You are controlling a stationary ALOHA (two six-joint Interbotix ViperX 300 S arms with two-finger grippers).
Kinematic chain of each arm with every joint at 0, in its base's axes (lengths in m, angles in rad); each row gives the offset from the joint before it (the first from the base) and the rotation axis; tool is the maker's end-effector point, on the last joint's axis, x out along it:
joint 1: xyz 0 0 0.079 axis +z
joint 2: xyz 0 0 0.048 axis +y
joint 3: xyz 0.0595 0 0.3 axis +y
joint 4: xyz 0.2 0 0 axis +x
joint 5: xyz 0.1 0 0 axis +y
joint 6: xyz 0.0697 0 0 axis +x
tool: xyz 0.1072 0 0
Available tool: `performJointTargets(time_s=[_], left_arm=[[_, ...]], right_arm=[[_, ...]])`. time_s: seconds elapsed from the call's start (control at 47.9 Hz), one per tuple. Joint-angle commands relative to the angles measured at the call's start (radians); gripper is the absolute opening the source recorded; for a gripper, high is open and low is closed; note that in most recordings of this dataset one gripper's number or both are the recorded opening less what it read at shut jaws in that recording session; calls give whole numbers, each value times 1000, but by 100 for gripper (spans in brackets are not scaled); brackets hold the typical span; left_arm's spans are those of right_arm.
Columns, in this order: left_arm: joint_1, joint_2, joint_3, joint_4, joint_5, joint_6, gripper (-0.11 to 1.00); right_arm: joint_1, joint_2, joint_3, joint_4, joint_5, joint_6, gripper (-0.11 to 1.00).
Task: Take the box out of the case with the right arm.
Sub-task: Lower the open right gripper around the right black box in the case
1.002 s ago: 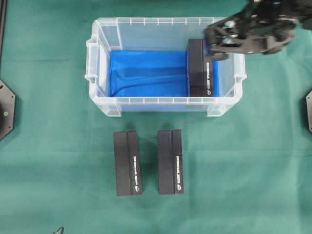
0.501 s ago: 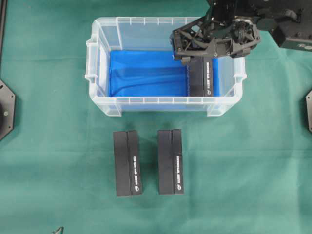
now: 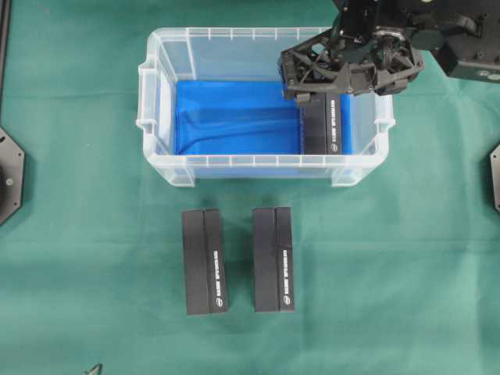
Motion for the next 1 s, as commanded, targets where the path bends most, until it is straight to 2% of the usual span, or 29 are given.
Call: performJointTargets(time_s=[0.0,0.981], left_arm=[[-2,6,-11,3,-5,2,0],[-2,5,-11,3,-5,2,0]], right_arm=[[5,-15,-21,2,-11,0,89],[5,-15,-15,0,-28,0,89]])
